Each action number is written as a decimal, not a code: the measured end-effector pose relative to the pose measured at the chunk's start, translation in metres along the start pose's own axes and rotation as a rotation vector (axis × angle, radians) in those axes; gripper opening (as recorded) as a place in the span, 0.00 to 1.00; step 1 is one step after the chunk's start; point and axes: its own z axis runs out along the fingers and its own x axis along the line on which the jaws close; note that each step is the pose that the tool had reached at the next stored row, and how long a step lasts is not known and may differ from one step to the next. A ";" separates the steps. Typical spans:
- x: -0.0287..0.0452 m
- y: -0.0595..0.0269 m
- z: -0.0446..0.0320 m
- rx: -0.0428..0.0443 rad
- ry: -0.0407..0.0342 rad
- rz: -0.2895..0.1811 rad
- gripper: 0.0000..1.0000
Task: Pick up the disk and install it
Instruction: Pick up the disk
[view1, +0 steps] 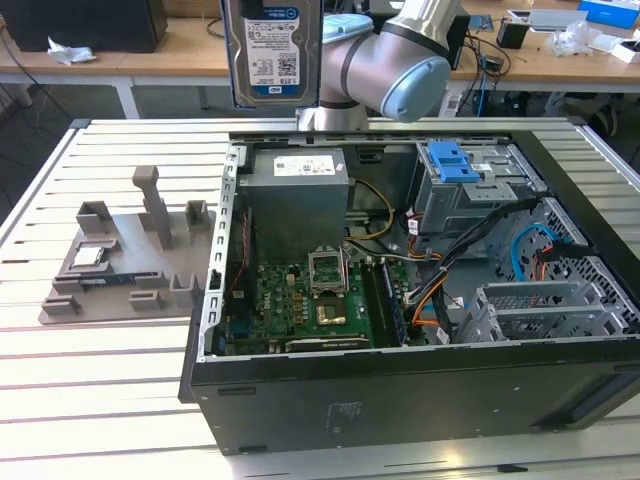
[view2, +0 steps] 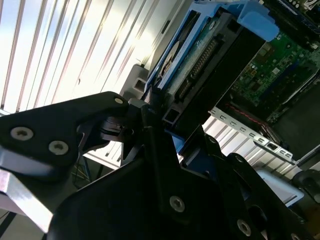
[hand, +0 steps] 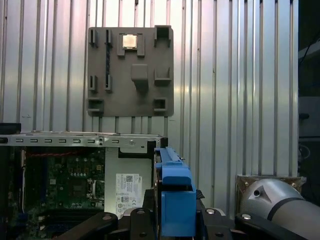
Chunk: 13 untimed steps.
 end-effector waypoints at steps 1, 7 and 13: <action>0.0000 -0.0025 -0.0001 0.0000 0.0000 0.000 0.36; 0.0015 -0.0215 -0.0010 -0.0001 0.0001 0.000 0.36; 0.0111 -0.0290 -0.0014 -0.0005 -0.0001 0.000 0.36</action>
